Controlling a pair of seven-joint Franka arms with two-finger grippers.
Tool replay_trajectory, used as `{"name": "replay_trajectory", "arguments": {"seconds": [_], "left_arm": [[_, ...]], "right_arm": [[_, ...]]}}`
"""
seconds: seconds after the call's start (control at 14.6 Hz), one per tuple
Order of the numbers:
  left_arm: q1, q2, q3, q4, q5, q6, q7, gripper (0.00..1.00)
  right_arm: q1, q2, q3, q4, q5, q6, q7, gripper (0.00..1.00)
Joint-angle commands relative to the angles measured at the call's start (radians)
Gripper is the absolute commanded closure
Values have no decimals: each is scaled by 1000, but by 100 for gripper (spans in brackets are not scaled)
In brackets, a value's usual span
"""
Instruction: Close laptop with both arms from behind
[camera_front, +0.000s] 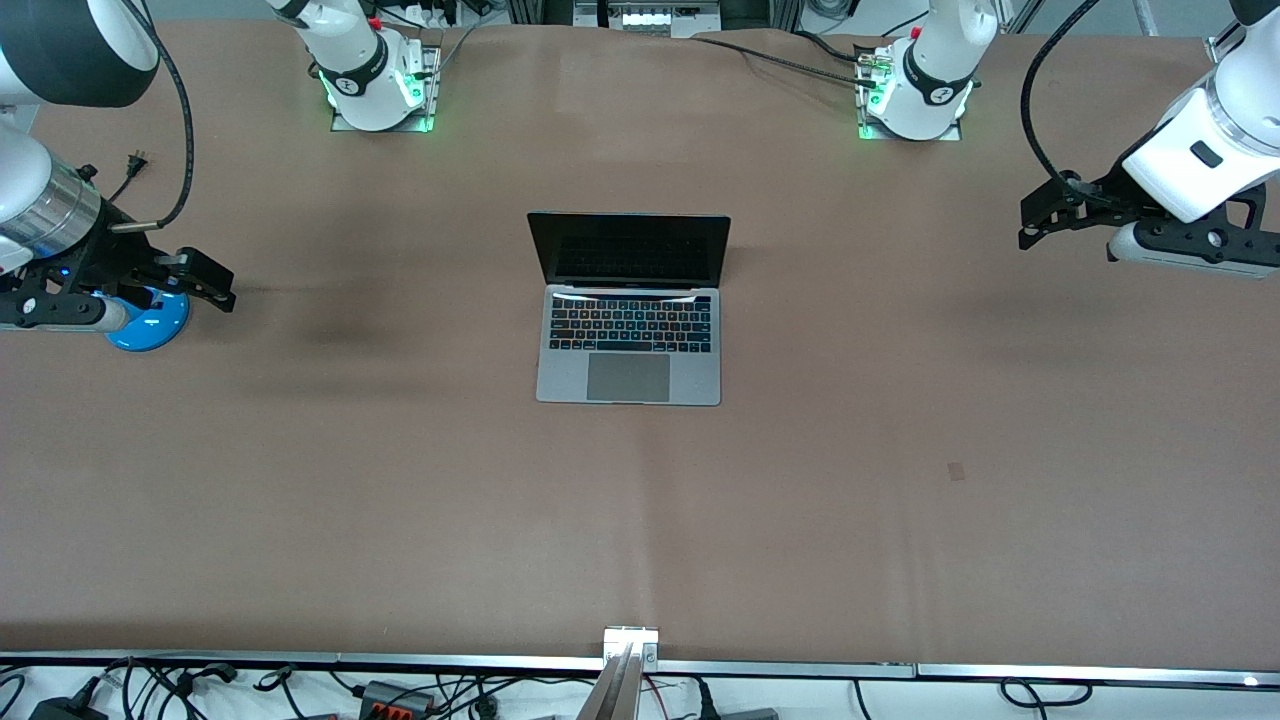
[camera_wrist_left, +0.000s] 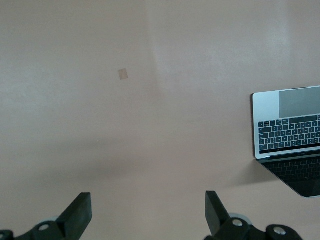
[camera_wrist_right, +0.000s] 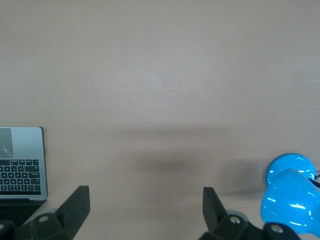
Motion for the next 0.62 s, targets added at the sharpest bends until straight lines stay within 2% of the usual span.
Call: {"name": "replay_trajectory", "arguments": {"seconds": [0.0,0.55], "left_arm": [[4,12,-6,26,2,-21,2,0],[5,12,-4,26,2,-29,2,0]], "right_arm": [[-10,-1,5,10,15,-14,-22,0],[-12,-1,2,34,15,-35,-16,0]]}}
